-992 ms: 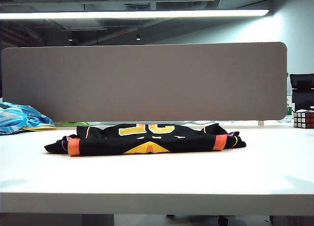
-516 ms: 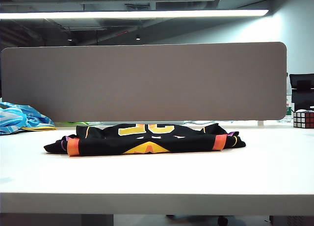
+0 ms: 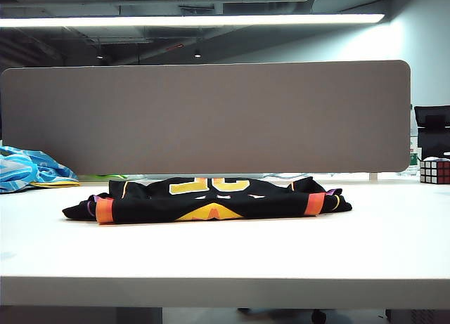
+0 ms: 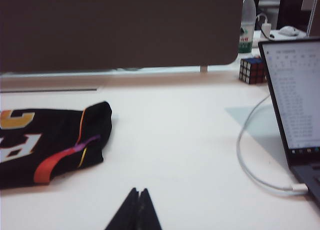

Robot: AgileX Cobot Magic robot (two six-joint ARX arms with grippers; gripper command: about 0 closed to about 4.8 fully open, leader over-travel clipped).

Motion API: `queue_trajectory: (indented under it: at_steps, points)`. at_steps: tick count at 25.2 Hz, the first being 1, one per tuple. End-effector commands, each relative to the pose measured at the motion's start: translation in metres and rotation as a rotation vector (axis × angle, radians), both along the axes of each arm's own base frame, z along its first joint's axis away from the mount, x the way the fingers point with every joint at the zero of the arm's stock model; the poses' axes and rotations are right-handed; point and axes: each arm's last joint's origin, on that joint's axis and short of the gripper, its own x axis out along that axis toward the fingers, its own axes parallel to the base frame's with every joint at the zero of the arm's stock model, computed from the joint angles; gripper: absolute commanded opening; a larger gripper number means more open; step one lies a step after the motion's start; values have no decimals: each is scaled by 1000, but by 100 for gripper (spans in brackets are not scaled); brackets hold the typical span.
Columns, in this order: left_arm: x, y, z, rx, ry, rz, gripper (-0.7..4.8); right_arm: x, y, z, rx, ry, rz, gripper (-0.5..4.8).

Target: Fold the bottom side of the basketball jersey horizontally towards the center, about one-third of the way, and then fold the bottom of the basketball jersey up towards the top, creating a neat rectangle.

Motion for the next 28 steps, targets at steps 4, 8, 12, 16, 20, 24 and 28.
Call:
queue_trajectory:
  at_steps: [4, 8, 12, 16, 20, 24, 28]
  points:
    - [-3, 0, 12, 0, -112, -12, -6, 0, 0, 8, -6, -93, -3, -3]
    - [-2, 0, 10, 1, -88, -12, -5, 0, 0, 6, -6, -75, -3, -1]
    - [-2, 0, 7, 2, -57, -12, -5, 0, 0, 6, -6, -75, -3, -1]
    - [-1, 0, 5, 3, -35, -12, -5, 0, 0, 6, -6, -75, -3, -1]
    - [-1, 0, 2, 3, -10, -12, -5, 0, 0, 6, -6, -75, -3, -1]
    - [0, 0, 1, 3, 1, -13, -5, 0, 0, 6, -6, -75, -3, -1]
    - [0, 0, 1, 3, 3, -13, -5, 0, 0, 6, -6, -75, -3, -1]
